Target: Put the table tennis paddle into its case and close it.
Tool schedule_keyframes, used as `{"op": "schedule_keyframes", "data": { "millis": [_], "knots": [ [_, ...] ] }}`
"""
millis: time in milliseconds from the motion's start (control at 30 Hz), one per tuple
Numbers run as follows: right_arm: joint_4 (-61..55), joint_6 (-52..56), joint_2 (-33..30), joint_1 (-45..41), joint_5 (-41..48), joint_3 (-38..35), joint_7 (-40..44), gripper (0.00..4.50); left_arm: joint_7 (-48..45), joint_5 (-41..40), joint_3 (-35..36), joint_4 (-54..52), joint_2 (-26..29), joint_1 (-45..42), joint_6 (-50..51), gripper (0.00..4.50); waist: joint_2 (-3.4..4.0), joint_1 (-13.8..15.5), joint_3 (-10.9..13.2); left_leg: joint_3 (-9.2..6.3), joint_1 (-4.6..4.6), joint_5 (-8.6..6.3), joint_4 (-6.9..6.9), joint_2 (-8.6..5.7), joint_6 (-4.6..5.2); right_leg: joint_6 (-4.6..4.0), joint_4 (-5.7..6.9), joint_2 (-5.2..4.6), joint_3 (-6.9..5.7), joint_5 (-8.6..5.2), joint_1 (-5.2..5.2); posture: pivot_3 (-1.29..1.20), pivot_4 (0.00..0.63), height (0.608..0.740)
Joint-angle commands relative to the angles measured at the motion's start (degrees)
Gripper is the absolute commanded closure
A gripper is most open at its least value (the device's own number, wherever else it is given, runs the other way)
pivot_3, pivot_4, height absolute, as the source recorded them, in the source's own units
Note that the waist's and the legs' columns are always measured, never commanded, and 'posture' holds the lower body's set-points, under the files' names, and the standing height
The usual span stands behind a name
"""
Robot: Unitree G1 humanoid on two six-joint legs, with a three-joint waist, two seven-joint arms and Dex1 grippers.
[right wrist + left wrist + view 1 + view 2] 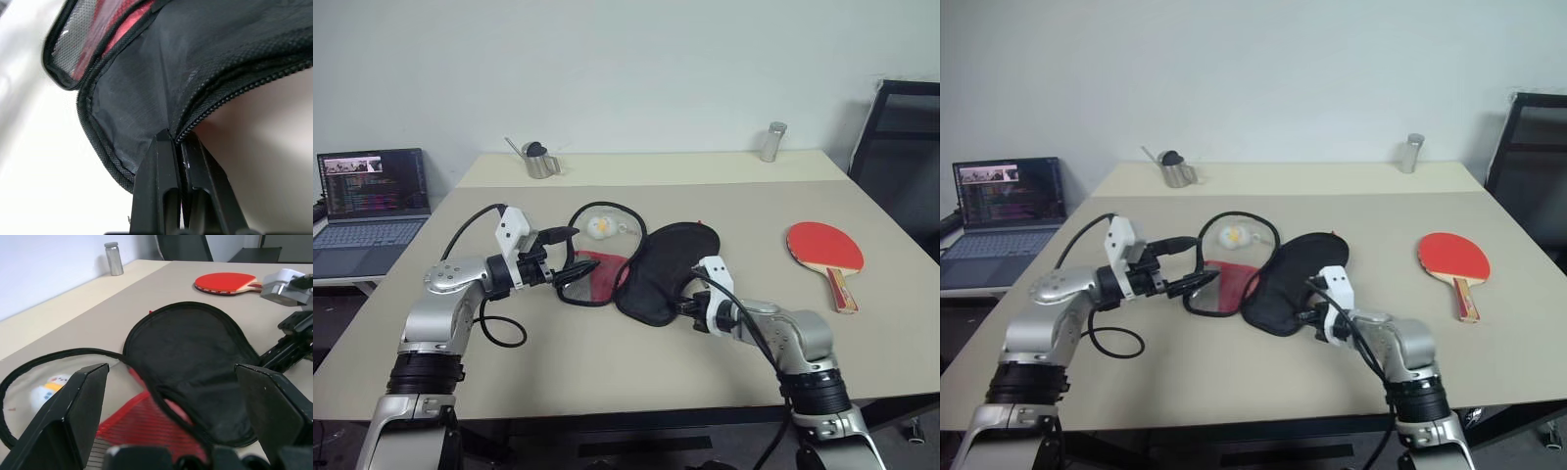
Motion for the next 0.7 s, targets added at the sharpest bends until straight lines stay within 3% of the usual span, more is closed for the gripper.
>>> {"op": "schedule_keyframes", "data": {
  "millis": [33,300,700],
  "knots": [
    [-2.64,2.58,-4.65,0.15,2.15,-2.45,3.00,4.46,-0.20,-0.47,0.44,-2.42,-0.03,-0.38,-0.40,0.00,0.00,0.01,0.00,0.00,0.00,0.00,0.00,0.00,0.00,0.00,-0.01,0.00,0.00,0.00,0.00,0.00,0.150,0.740],
    [2.26,2.89,-14.78,-2.87,2.39,-3.63,8.74,4.46,-0.46,-0.37,-0.51,-2.82,-0.61,-0.79,-0.56,0.00,-0.01,0.01,0.01,0.08,-0.02,-0.01,0.00,0.00,0.01,0.00,-0.04,0.00,-0.03,0.00,-0.01,0.00,0.150,0.740],
    [10.99,-1.31,-25.89,-6.85,-0.81,2.13,18.68,4.46,-0.95,-0.01,-1.76,-2.48,-2.00,-2.04,-0.61,0.00,-0.05,0.08,0.04,0.14,-0.14,-0.02,0.01,-0.03,0.03,0.01,-0.14,0.00,-0.09,0.00,-0.04,0.00,0.150,0.740]
  ]
}}
